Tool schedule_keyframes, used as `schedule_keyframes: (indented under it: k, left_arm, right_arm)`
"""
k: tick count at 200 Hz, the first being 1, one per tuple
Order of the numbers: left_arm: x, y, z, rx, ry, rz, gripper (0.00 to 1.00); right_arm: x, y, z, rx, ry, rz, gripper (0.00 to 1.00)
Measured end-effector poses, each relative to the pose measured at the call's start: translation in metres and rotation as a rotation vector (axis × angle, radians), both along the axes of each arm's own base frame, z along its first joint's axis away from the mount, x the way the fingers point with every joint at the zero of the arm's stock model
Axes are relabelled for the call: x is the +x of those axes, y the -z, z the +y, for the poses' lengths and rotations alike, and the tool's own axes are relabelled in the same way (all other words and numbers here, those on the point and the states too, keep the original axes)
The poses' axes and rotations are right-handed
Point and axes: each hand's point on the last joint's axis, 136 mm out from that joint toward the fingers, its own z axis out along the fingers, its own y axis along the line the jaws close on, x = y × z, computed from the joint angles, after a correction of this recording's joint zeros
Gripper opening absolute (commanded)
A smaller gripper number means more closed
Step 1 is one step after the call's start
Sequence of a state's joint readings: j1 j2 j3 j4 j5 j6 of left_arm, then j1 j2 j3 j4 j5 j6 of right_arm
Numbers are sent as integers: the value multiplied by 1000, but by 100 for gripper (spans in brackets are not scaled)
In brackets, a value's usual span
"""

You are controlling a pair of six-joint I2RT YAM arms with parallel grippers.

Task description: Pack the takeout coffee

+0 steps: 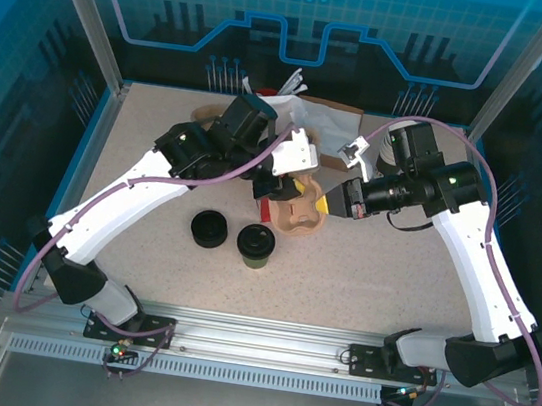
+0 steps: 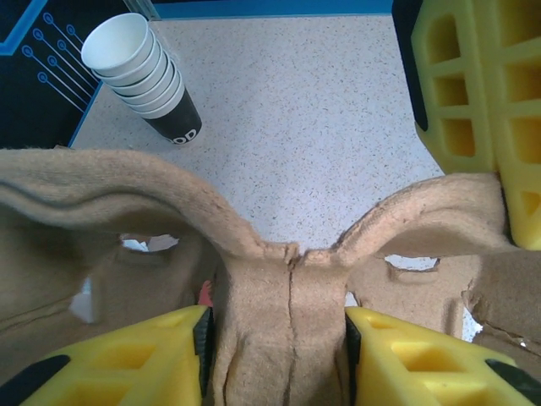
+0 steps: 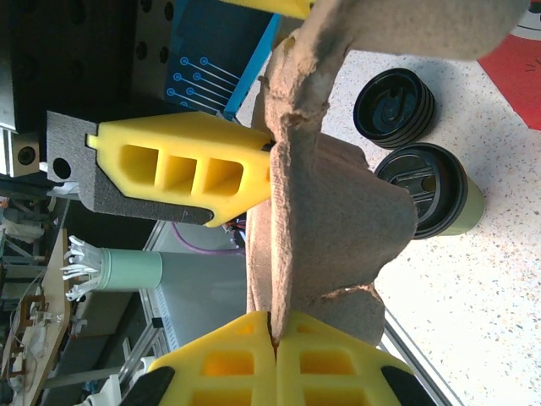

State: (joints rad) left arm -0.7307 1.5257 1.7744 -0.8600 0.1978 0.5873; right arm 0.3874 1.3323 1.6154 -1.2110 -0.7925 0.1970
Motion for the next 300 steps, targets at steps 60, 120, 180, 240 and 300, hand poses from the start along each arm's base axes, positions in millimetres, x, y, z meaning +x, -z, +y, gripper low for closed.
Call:
schedule_keyframes:
  k: [60,120,180,240,300]
  left_arm:
    - [0,2,0,2,-1,3,36]
    - [8,1,7,-6,-34,12,32]
    - [25,-9,34,-51,-154,39,32]
    - [45,-40,93,-196,-378,57,29]
    - [44,-44,116,-306,-466,131,29]
  right_arm:
    - [3,2,-1,-15,10,-17,14]
    - [14,2,-12,-30,60,-40,26]
    - [48,-8,-34,-83,225,-140,34]
    - [143,1,-26,-230,367,-240,37]
    - [204,42,13,-337,345,-226,45]
